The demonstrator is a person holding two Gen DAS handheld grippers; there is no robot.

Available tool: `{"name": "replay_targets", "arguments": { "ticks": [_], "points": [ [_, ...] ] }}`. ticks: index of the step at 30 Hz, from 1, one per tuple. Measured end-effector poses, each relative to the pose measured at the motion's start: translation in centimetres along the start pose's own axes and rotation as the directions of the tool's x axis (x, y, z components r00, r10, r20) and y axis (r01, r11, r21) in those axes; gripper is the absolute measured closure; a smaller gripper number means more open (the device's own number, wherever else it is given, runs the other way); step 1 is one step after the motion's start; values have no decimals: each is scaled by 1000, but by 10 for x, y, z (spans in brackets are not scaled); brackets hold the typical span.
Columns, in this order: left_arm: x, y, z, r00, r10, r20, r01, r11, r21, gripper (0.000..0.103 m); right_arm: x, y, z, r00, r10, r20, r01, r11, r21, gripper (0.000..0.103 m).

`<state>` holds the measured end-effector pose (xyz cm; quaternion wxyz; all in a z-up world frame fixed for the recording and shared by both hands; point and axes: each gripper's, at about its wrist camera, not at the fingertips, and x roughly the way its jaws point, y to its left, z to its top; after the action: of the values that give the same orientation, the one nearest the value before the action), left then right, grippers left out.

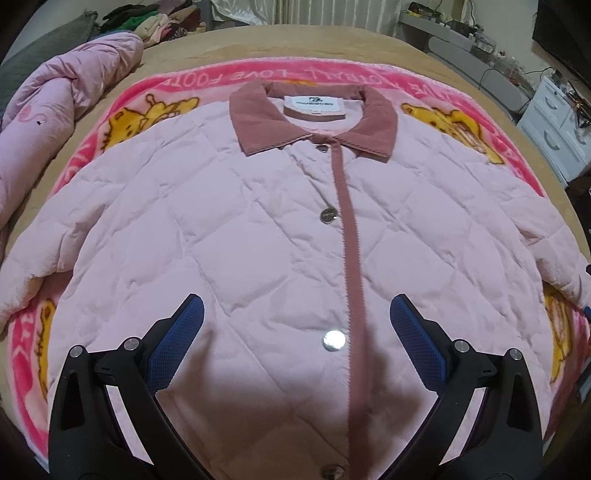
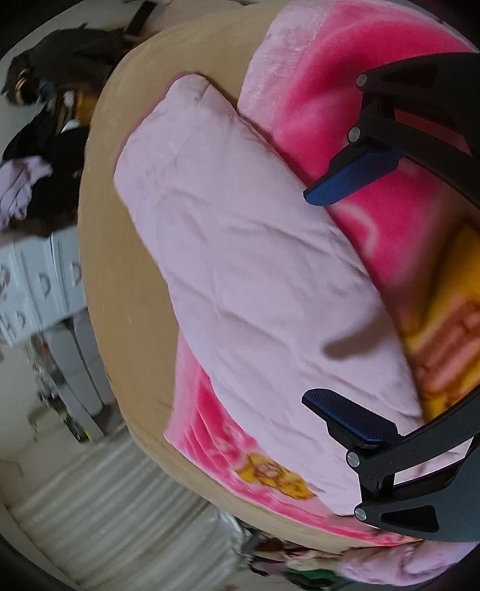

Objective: Fold large clothes
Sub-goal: 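Close the right tool on the sleeve cuff, then lift the sleeve with the right tool and carry it across the jacket body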

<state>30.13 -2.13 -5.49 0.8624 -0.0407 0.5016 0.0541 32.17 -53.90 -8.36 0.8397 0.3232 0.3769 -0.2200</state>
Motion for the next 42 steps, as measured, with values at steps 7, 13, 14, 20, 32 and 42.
{"name": "replay_targets", "arguments": {
  "ticks": [7,13,14,20,32,42],
  "points": [
    [7,14,8,1000,20,-3,-20,1000,-24,8,19,-12,11,1000,-6,10,5,997,72,4],
    [5,30,11,999,41,11,-41,998,-40,8,3,-30,7,999,-21,30,17,993,120,4],
    [5,32,12,999,47,11,-46,998,-43,8,7,-36,8,1000,-21,16,19,991,134,4],
    [2,43,13,999,40,14,-39,996,-75,8,27,-53,22,999,39,38,-45,984,172,4],
    [-27,61,21,999,26,35,-23,995,-99,8,2,-43,54,974,158,160,-179,975,129,80],
    [-63,82,45,994,58,98,-47,993,-113,8,-87,56,62,876,412,252,-375,909,-183,85]
  ]
}}
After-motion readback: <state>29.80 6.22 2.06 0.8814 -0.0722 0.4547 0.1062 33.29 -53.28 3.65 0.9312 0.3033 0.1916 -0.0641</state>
